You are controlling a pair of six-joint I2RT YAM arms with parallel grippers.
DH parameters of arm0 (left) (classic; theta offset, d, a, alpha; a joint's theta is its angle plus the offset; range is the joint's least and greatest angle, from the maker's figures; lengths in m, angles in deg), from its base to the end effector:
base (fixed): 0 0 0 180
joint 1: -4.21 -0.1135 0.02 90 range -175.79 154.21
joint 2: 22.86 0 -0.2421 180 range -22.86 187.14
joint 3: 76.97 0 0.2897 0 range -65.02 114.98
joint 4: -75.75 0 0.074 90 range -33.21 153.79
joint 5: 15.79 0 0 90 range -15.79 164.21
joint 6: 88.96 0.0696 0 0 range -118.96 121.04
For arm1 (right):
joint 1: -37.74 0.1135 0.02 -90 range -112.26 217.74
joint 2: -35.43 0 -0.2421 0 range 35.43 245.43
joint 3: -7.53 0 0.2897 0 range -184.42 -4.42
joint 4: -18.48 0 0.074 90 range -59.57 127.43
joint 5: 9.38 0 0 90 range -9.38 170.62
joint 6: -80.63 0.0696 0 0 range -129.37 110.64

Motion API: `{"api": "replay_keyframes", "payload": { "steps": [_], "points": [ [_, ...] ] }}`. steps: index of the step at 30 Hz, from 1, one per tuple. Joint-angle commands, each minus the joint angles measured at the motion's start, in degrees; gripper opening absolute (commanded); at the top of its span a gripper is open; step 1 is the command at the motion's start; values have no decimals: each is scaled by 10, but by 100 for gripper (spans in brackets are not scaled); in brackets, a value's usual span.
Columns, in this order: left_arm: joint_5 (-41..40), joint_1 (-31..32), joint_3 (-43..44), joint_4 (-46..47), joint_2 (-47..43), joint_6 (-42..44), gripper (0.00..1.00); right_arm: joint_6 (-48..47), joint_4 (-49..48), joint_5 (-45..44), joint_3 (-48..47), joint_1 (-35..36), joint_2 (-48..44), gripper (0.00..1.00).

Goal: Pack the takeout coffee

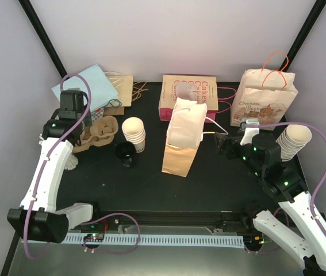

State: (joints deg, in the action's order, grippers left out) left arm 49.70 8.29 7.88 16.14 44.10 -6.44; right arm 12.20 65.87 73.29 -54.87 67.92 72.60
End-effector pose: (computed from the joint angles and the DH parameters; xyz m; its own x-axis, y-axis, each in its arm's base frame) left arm 0.3047 0.0072 0.3339 -0.6264 -0.0741 -0.7760 -0.3285 0.9279 0.1766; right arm 0.1960 0.1037 0.3293 -0.4490 0.1607 -0.8790 -0.2488 0.9223 0.2957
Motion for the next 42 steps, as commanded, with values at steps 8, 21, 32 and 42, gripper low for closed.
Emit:
{"api": "replay_keyframes", "payload": {
  "steps": [8,21,32,42],
  "points": [
    [-37,-3,66,16,-13,41,11,7,1,1,-13,0,-7,100],
    [156,-2,123,22,-86,28,17,8,-4,5,-14,0,0,100],
    [496,9,134,102,-142,-44,10,11,-6,9,-13,0,0,100],
    [310,13,97,-42,-77,-23,39,15,8,32,-16,0,1,100]
  ]
}}
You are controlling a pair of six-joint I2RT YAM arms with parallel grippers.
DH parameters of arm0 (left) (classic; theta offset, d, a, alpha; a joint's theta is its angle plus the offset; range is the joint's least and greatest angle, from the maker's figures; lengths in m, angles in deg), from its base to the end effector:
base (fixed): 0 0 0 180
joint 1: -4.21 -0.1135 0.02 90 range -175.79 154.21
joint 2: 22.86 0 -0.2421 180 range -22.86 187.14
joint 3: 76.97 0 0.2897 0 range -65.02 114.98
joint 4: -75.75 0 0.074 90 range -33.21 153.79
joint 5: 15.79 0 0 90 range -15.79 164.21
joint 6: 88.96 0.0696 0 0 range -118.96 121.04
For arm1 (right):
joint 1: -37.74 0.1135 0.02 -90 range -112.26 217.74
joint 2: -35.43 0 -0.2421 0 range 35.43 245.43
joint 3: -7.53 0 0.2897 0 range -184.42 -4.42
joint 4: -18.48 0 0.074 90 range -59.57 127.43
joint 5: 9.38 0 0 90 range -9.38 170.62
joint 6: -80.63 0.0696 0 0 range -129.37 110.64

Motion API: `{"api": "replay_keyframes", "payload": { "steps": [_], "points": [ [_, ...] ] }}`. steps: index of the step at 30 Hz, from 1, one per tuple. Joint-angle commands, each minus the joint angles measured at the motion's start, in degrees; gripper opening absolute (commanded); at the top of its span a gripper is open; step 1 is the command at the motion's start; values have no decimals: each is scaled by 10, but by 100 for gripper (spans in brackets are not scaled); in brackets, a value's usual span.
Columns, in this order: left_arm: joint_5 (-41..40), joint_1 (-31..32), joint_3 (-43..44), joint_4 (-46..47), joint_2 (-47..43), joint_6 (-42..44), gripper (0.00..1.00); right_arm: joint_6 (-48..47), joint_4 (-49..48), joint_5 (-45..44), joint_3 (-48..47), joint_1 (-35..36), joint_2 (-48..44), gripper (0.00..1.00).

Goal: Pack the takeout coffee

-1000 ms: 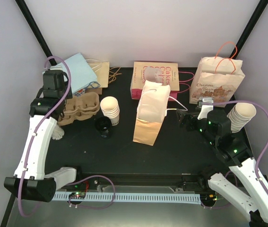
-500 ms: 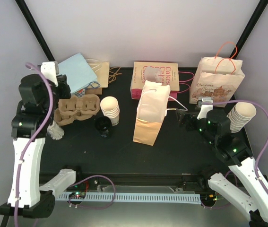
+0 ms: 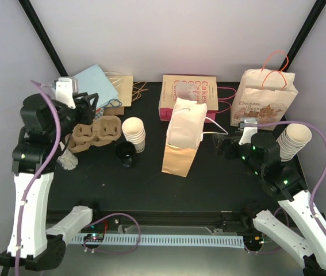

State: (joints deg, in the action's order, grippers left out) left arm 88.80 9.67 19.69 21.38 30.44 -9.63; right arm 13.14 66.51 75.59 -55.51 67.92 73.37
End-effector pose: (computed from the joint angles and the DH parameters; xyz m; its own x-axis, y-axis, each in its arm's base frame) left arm 0.2220 -0.0388 0.4795 -0.2494 -0.1562 -0.9557 0.2972 0.9269 -0.2290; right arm 0.1962 0.1070 0.3294 -0.4761 0.1643 -0.8639 -0.2692 0.9080 0.3210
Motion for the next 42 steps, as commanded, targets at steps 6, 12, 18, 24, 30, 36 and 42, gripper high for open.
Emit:
{"api": "replay_keyframes", "payload": {
  "steps": [6,12,18,24,30,36,42],
  "points": [
    [-139,-21,-89,-129,147,18,53,2,16,4,-12,0,-17,100],
    [-175,-42,-101,-117,226,31,84,-2,22,5,-26,0,-15,100],
    [-137,-75,-57,-147,328,37,89,-3,25,13,-35,0,-10,100],
    [-116,-77,-29,-153,390,42,84,-6,31,8,-39,0,-14,100],
    [-143,-77,-25,-148,407,42,75,-8,32,4,-39,0,-14,100],
    [-168,-77,-29,-149,409,43,62,-5,30,5,-35,-1,-14,100],
    [-187,-77,-28,-150,417,42,58,-4,34,3,-35,0,-18,100]
  ]
}}
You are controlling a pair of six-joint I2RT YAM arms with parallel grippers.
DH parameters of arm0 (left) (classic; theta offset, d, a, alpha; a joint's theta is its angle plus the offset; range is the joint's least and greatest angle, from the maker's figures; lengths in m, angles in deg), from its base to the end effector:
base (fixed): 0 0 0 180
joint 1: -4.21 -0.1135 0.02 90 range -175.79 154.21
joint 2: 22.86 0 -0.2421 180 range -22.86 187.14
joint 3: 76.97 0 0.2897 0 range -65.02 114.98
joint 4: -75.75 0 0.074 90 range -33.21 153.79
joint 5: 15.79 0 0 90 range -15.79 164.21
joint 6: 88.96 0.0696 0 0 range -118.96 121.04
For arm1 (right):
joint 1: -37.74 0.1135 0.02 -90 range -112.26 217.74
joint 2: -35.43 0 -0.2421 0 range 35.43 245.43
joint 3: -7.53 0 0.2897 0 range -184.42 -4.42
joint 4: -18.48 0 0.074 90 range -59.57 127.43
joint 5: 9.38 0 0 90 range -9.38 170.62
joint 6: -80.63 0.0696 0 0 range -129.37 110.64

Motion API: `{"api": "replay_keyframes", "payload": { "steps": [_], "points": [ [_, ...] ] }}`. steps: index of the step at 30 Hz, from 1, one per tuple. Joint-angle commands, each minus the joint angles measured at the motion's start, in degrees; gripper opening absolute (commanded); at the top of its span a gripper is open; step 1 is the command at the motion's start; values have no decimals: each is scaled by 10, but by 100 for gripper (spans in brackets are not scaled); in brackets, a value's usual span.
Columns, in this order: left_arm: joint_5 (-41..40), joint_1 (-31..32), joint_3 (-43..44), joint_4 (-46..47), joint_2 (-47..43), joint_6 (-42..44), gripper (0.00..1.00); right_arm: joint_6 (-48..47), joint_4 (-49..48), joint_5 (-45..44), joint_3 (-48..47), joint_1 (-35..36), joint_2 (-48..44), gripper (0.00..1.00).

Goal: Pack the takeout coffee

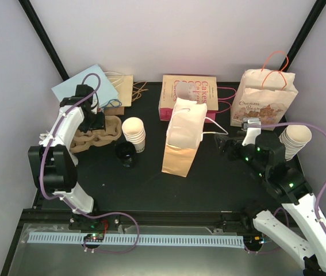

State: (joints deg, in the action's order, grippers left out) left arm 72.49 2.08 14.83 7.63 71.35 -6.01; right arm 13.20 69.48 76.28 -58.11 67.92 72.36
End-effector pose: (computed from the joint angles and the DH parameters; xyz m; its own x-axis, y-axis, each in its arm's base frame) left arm 0.3747 0.0160 0.2074 -0.9293 -0.1573 -0.3343 -0.1624 0.9866 -0.0128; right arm 0.1870 0.1026 0.3437 -0.4719 0.1683 -0.8654 -0.2811 0.9016 0.3286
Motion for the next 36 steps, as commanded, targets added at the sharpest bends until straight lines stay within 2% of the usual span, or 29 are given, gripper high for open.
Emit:
{"api": "replay_keyframes", "payload": {
  "steps": [1,2,3,11,19,23,29,36],
  "points": [
    [-30,-1,21,-14,9,5,52,-5,6,-5,-10,0,-9,100],
    [-34,-1,21,-14,8,5,46,-6,8,-6,-10,0,-10,100],
    [-38,-1,21,-13,7,5,44,-6,10,-7,-11,0,-11,100],
    [-43,-1,25,-22,-13,0,42,-4,13,-8,-13,0,-15,100],
    [-38,-1,30,-25,-118,-21,42,1,7,3,-11,0,-11,100],
    [-10,-1,20,-15,-169,-27,42,-1,6,24,-14,0,-8,100],
    [97,-5,-3,15,-259,-37,42,-10,-5,121,-32,0,5,99],
    [149,-7,3,18,-330,-49,44,14,-53,293,-61,4,48,92]
  ]
}}
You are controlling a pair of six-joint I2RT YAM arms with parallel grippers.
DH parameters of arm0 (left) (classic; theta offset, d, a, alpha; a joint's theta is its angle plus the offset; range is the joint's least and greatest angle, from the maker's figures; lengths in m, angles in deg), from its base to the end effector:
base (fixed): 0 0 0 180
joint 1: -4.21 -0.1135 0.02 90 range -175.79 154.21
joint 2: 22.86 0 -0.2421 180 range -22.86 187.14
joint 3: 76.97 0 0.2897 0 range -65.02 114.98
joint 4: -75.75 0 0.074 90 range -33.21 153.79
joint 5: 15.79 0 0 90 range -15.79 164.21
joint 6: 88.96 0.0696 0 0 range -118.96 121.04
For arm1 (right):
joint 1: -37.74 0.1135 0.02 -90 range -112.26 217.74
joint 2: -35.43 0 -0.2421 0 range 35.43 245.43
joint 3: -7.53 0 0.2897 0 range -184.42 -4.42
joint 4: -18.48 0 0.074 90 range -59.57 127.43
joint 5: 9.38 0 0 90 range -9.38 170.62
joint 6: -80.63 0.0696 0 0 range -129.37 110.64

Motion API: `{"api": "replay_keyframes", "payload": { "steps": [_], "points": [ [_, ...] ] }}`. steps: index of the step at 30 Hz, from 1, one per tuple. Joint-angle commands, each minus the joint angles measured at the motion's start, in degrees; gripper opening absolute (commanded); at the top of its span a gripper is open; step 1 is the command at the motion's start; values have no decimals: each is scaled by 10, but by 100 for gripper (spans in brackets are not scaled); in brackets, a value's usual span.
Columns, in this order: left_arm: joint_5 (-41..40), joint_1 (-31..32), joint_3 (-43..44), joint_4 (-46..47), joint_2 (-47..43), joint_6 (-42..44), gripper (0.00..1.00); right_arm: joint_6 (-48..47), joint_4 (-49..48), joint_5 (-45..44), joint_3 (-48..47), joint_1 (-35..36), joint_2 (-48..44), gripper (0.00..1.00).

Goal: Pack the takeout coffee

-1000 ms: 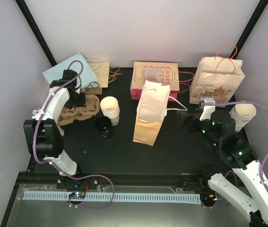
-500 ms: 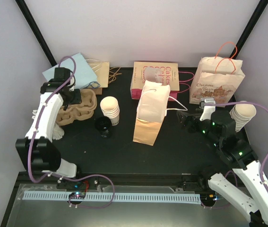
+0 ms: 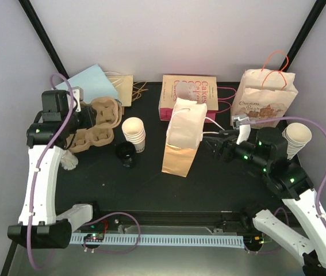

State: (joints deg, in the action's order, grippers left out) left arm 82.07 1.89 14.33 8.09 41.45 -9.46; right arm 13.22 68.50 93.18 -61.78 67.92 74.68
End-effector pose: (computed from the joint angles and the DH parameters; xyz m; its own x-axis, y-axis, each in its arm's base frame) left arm 0.2818 0.0019 0.3700 -0.6518 -0.2071 -0.7295 -0.0562 0.9725 -0.2259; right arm 0.1797 0.1220 0.3633 -0.5288 0.1262 -0.8393 -0.5028 0.7501 0.4296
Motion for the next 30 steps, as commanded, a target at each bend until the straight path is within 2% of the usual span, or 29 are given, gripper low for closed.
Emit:
{"api": "replay_keyframes", "payload": {
  "steps": [1,3,9,11,15,19,23,28,30],
  "points": [
    [63,-5,10,11,-38,-17,44,19,-51,137,-28,13,33,90],
    [92,-5,9,11,-51,-19,44,24,-61,137,-37,41,48,89],
    [275,-5,-35,73,-111,-31,43,31,-88,96,-63,131,91,87],
    [265,-6,-51,78,-128,-37,42,32,-95,75,-68,152,106,87],
    [185,-5,-61,38,-126,-23,41,38,-106,59,-70,163,123,87],
    [159,-5,-93,4,-113,-6,42,33,-98,57,-65,167,124,87],
    [130,-5,-128,-31,-121,1,49,23,-72,36,-51,170,111,87],
    [144,-5,-176,-36,-133,9,60,17,-64,16,-27,170,84,88],
    [161,-6,-198,-21,-136,8,60,15,-61,11,-24,170,81,88]
  ]
}}
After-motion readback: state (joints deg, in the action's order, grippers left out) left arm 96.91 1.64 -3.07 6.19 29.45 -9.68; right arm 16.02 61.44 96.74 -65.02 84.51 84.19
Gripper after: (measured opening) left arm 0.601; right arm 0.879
